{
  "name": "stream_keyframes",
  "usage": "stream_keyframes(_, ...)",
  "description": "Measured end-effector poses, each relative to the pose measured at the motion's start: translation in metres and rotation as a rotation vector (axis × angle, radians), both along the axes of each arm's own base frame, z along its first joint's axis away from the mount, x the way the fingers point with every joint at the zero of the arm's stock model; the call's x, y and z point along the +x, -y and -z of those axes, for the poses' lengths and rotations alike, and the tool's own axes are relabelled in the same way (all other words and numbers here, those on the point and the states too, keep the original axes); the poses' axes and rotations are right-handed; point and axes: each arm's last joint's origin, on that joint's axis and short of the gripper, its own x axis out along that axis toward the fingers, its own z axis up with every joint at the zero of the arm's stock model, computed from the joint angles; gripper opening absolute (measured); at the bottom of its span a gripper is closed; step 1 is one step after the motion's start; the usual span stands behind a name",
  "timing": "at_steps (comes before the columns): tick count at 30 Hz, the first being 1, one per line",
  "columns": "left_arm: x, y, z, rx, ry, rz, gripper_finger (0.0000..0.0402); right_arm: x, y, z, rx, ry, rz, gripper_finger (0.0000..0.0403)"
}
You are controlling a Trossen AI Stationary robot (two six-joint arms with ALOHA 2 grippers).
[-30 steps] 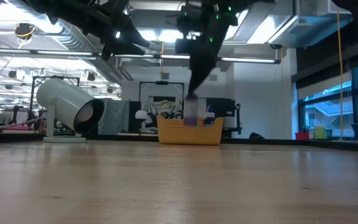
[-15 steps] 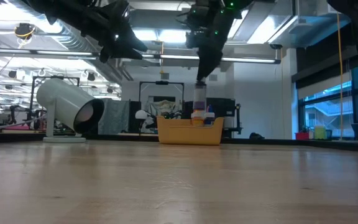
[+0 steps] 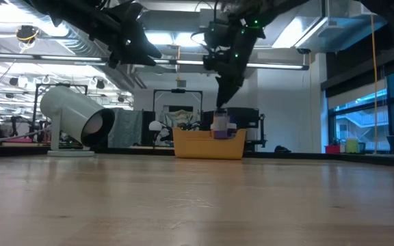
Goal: Pick & Place food coloring
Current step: Put the violet food coloring bottle into the yellow bin
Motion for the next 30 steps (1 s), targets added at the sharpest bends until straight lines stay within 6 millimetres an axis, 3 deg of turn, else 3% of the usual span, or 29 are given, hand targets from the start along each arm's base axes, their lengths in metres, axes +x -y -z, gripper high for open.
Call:
stream_keyframes(24, 0.000, 0.000, 0.000, 0.007, -0.005, 0.002, 0.0164, -0.005, 0.009, 0.006, -0.042, -0.033, 0.058, 0.0124)
stream_keyframes(30, 0.000, 0.000, 0.000, 0.007, -0.006, 0.002, 0.0161, -0.007, 0.008, 0.024, -0.030, -0.050, 0.063, 0.0124)
